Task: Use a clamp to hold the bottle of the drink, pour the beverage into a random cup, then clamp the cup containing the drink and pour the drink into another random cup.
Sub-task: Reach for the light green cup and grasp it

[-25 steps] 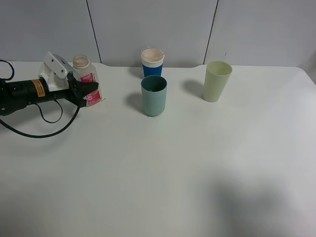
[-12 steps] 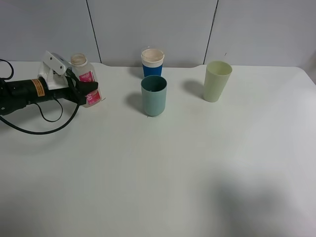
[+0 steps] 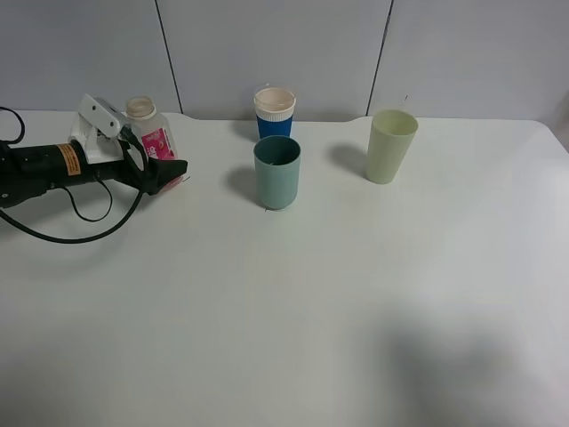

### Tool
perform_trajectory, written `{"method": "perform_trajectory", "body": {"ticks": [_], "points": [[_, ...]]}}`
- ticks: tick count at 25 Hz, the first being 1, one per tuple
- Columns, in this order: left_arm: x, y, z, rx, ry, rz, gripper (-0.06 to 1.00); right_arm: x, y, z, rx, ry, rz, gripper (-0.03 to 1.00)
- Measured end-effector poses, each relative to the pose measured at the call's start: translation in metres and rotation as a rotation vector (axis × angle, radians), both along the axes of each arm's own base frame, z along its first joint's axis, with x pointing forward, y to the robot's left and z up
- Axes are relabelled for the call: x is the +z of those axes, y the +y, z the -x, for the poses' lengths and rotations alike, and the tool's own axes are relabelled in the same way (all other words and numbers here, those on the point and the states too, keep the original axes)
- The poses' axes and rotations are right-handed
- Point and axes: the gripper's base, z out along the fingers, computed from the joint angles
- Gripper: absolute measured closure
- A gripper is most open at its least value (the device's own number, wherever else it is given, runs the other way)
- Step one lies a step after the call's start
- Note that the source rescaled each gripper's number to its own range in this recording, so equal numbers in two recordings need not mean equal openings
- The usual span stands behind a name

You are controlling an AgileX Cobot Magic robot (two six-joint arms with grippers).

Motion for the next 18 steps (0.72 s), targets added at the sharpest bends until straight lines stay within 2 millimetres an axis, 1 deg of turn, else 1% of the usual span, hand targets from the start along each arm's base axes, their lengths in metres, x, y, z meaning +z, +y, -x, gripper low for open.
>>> {"method": "perform_trajectory", "body": {"ticks": [4, 7, 8, 13, 18], "points": [[0.008, 0.0, 0.003, 0.002, -0.01, -0.011, -0.03, 0.0, 0.0, 0.0, 0.0, 0.0, 0.0, -0.03], [0.018, 0.002, 0.012, 0.026, 0.006, -0.057, -0.03, 0.0, 0.0, 0.0, 0.0, 0.0, 0.0, -0.03], [0.019, 0.003, 0.016, 0.041, 0.021, -0.072, -0.03, 0.0, 0.0, 0.0, 0.0, 0.0, 0.0, -0.03], [0.042, 0.005, 0.037, 0.095, 0.018, -0.104, -0.03, 0.0, 0.0, 0.0, 0.0, 0.0, 0.0, -0.03], [0.06, 0.009, 0.058, 0.169, 0.035, -0.161, -0.03, 0.0, 0.0, 0.0, 0.0, 0.0, 0.0, -0.03]]}}
